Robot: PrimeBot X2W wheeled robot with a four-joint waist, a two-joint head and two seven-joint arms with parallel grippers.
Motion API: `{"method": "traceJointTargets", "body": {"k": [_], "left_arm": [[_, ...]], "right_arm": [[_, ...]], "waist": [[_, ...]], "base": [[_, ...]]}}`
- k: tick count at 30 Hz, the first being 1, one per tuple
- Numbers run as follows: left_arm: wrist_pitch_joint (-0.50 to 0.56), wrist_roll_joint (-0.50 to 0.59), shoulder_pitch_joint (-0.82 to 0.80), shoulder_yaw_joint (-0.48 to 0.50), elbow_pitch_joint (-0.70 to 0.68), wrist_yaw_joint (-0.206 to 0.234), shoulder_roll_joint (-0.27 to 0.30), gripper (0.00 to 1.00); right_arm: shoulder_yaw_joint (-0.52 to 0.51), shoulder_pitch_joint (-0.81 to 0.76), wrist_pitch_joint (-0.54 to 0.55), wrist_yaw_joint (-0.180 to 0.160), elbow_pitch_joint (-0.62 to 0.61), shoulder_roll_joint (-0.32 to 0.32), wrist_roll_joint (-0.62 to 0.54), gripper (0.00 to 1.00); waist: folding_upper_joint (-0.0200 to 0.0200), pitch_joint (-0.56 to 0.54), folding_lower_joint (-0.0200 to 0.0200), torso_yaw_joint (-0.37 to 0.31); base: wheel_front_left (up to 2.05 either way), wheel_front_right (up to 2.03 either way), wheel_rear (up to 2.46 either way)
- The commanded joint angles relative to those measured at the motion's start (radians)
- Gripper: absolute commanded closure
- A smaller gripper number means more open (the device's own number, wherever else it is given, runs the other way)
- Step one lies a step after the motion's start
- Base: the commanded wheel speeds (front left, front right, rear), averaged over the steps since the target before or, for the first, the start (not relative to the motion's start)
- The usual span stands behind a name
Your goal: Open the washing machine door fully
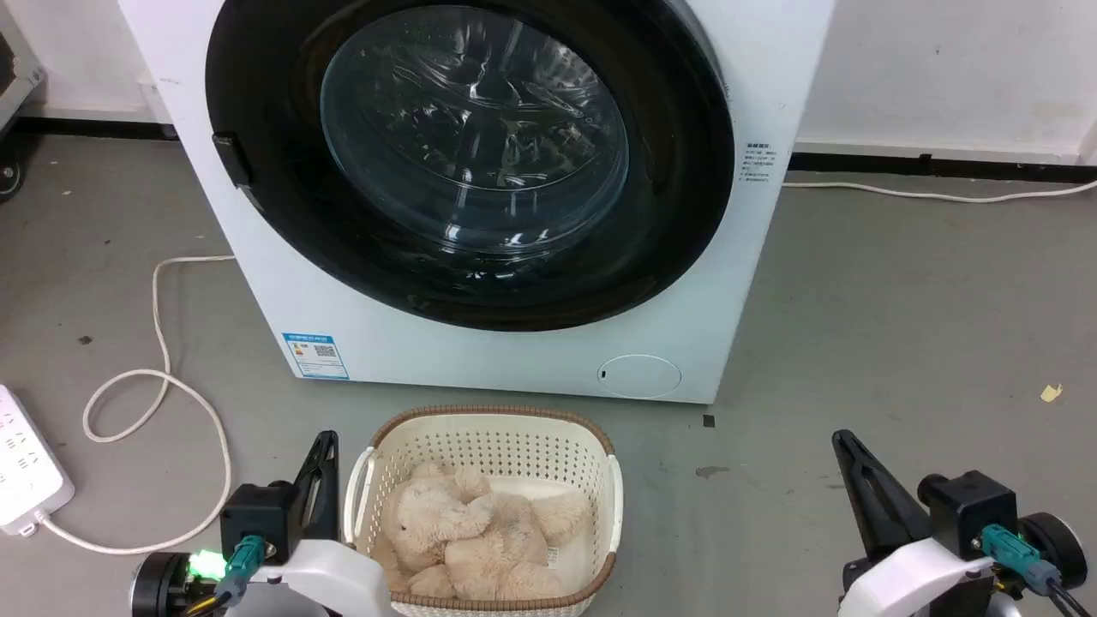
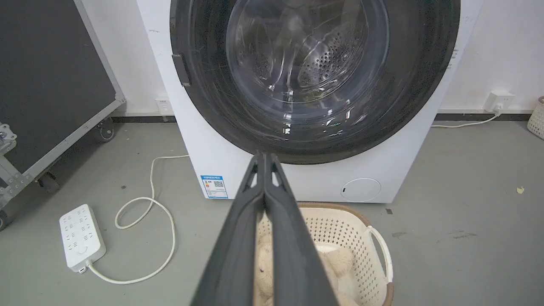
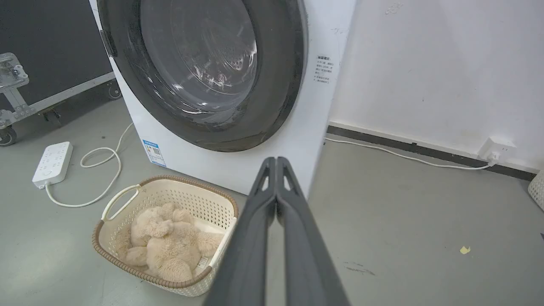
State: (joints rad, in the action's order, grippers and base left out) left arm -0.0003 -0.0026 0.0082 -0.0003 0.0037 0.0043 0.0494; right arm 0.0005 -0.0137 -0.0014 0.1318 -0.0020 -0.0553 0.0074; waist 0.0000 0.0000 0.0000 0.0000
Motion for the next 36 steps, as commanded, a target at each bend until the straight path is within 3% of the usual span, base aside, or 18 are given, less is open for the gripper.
{"method": "traceJointTargets", "body": {"k": [1,28,29,36], "left_arm": [[0.0,0.003,-0.008,0.0,-0.004,-0.004,0.001,1.0],[0.0,0.003,-0.008,0.0,-0.004,-0.004,0.001,1.0],[0.0,0.0,0.0,0.0,0.0,0.0,0.0,0.0],[-0.007,-0.001,0.0,-0.005,0.001,0.004,0.0,0.0]], "right_arm": [[0.0,0.014,0.001,-0.001,0.002,0.005,-0.007,1.0],[0.0,0.014,0.001,-0.001,0.002,0.005,-0.007,1.0],[0.0,0.0,0.0,0.0,0.0,0.0,0.0,0.0],[0.002,0.0,-0.006,0.0,0.0,0.0,0.008,0.0]], "waist": [[0.0,0.0,0.0,0.0],[0.0,0.0,0.0,0.0],[0.0,0.0,0.0,0.0],[0.0,0.0,0.0,0.0]], "base": [[0.0,0.0,0.0],[0.0,0.0,0.0],[0.0,0.0,0.0],[0.0,0.0,0.0]]}}
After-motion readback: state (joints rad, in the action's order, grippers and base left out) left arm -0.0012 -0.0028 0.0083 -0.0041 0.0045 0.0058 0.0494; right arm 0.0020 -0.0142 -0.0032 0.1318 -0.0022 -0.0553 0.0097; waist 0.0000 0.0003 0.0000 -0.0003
